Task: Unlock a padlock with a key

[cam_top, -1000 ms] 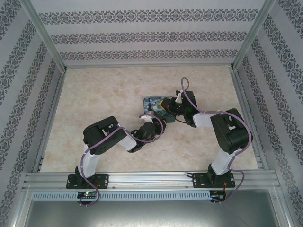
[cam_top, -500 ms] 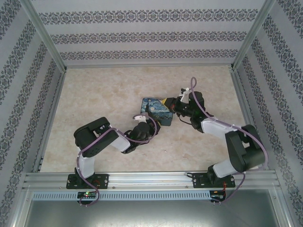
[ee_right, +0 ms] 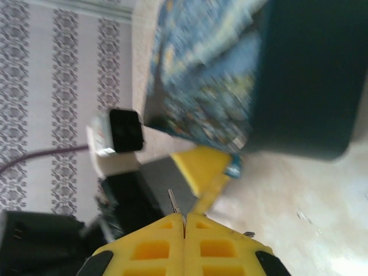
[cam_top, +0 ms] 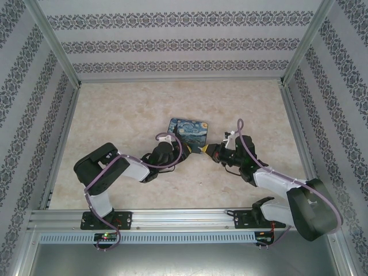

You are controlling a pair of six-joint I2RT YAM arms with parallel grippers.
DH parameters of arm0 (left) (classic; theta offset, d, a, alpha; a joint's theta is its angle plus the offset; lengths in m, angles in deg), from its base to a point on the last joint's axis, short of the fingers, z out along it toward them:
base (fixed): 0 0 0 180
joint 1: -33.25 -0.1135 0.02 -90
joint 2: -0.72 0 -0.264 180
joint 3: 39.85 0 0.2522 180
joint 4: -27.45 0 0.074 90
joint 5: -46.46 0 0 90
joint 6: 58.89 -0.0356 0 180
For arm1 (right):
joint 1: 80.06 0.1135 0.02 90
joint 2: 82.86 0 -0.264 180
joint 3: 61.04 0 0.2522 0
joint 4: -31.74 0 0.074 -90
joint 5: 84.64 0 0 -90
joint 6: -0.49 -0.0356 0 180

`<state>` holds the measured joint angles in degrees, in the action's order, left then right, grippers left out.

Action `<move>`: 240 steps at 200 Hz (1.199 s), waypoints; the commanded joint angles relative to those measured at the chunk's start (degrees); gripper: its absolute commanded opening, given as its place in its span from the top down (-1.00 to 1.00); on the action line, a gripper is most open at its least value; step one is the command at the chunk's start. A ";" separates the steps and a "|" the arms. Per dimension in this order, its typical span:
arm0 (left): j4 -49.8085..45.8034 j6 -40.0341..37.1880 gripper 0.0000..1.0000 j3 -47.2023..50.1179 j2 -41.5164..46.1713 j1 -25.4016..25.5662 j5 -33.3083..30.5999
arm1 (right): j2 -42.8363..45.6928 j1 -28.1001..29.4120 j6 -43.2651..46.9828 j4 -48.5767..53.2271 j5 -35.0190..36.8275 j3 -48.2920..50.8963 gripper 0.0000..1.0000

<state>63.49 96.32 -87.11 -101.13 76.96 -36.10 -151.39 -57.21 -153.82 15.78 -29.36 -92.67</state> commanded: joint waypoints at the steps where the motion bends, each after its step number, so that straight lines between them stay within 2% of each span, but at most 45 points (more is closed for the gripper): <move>1: 0.69 -0.43 1.00 0.19 3.15 -1.37 5.96 | -0.04 2.44 -0.06 -1.26 2.49 1.71 1.00; 33: -0.66 -1.22 1.00 0.22 5.81 -2.16 8.78 | -1.16 4.87 -0.19 -2.31 4.89 3.09 1.00; 64: -1.31 -1.06 1.00 0.40 7.41 -2.31 9.68 | -0.82 4.75 -0.94 -2.37 6.47 3.98 1.00; 114: 2.89 -0.09 1.00 0.34 6.25 -2.48 11.94 | -0.55 4.00 -3.23 -2.95 6.38 2.76 1.00; 174: 7.15 2.89 1.00 0.81 3.96 -2.61 11.99 | -1.34 3.43 -4.77 -3.05 6.43 2.03 1.00; 240: 7.68 4.03 1.00 0.85 3.41 -2.66 11.64 | -2.47 3.47 -5.03 -3.27 7.16 0.19 1.00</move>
<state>66.00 99.25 -86.50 -97.08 75.08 -25.33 -152.96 -53.32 -158.44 14.73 -23.39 -90.75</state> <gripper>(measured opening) 0.105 0.065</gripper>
